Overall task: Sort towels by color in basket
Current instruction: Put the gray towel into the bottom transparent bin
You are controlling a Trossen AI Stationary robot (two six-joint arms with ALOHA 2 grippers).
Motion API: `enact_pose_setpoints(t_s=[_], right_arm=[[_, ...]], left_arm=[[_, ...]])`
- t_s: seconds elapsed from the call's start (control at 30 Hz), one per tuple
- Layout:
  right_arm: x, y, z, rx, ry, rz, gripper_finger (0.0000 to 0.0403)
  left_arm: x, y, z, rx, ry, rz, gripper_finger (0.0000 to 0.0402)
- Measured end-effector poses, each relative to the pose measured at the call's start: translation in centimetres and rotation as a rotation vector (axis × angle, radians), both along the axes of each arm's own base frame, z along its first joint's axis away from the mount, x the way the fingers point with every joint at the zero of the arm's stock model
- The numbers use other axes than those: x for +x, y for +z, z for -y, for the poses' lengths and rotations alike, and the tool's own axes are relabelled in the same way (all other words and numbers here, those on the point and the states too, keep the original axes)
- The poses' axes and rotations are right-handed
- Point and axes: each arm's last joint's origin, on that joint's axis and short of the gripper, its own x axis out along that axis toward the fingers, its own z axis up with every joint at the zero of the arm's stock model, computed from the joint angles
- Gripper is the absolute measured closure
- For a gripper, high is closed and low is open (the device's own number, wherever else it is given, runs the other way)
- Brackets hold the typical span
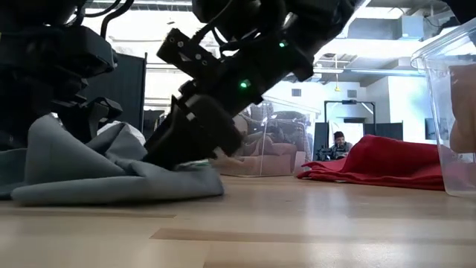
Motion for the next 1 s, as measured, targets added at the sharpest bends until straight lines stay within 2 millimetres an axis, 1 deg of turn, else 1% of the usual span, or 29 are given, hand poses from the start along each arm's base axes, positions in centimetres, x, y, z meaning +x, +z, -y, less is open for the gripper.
enact_pose_setpoints(t_s=[0.17,0.27,0.43,0.57,0.7,0.83,1.0], right_arm=[[0.6,0.6,1.3,0.006,-0.026,0.069,0.0021],[0.7,0.5,1.9,0.012,-0.038,0.065,0.0021],[0.8,0.4,2.3,0.081,-0.017,0.056,0.0021],[1.1,-1.1,2.2,0.113,0.014,0.052,0.0021],[2.0,-2.8,1.6,0.137,0.048,0.052,0.0021],[3.5,-3.3,1.2,0.143,0.057,0.074,0.0026],[4.8,-3.1,1.0,0.143,0.056,0.073,0.0045]], left_arm=[[0.3,0.1,-0.2,0.007,-0.005,0.021,0.0217],[0.5,0.3,-0.3,0.008,-0.015,0.045,0.0217],[0.9,0.6,-0.5,-0.013,-0.039,0.084,0.0217],[1.2,0.7,-0.8,-0.017,-0.043,0.1,0.0217],[1.4,0.9,-1.0,-0.038,-0.06,0.119,0.0217],[1.5,0.9,-1.0,-0.057,-0.072,0.122,0.0217],[1.5,0.9,-1.0,-0.061,-0.078,0.12,0.0217]])
